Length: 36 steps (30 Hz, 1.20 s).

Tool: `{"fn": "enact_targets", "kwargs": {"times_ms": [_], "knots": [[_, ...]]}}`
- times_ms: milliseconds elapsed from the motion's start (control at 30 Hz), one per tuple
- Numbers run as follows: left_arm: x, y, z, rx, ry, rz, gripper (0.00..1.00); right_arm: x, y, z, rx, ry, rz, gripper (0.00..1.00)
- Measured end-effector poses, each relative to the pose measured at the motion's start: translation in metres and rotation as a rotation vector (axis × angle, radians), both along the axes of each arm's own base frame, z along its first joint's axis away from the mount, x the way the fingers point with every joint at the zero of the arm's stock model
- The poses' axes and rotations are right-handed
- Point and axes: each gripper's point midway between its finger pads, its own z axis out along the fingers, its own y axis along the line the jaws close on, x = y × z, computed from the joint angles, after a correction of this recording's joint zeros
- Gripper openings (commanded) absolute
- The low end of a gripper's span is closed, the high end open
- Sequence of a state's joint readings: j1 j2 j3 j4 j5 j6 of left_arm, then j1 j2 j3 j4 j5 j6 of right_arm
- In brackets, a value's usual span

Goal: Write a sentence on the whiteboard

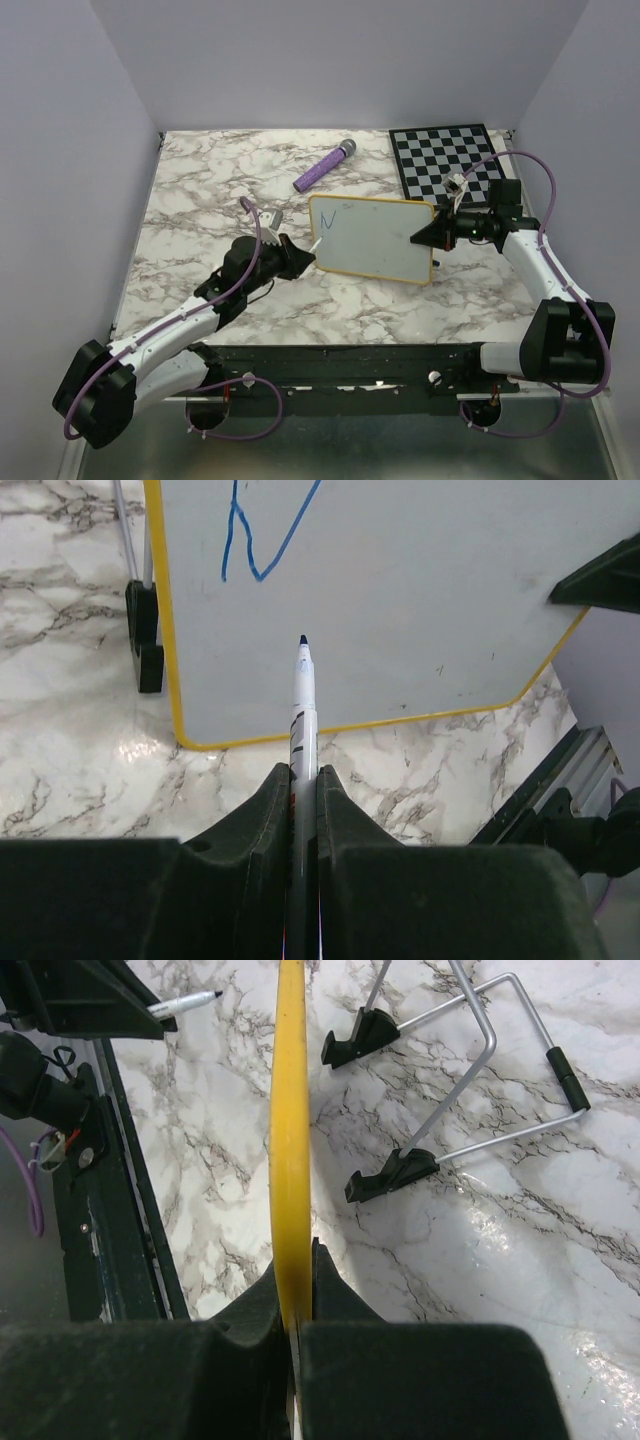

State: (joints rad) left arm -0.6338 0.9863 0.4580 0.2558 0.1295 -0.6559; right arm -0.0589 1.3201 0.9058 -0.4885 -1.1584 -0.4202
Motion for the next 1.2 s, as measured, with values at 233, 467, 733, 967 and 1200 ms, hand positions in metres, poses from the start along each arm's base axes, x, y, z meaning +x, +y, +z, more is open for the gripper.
{"fn": "enact_targets", "kwargs": {"times_ms": [233,467,733,967,1200], "knots": [[-0.013,0.001,-0.011,-0.019,-0.005,-0.037,0.00,0.000,0.000,0.000,0.000,0.000,0.000,0.01],[-0.015,0.002,-0.011,-0.034,-0.023,-0.040,0.00,0.000,0.000,0.000,0.000,0.000,0.000,0.01],[-0.018,-0.003,-0.008,-0.043,-0.035,-0.056,0.00,0.000,0.000,-0.001,0.001,0.004,0.000,0.01],[-0.024,-0.012,-0.017,-0.026,-0.016,-0.082,0.00,0.000,0.000,-0.001,0.001,0.004,0.000,0.01],[-0.022,-0.020,-0.042,0.041,0.046,-0.084,0.00,0.000,0.000,-0.001,0.001,0.004,0.000,0.00]]}}
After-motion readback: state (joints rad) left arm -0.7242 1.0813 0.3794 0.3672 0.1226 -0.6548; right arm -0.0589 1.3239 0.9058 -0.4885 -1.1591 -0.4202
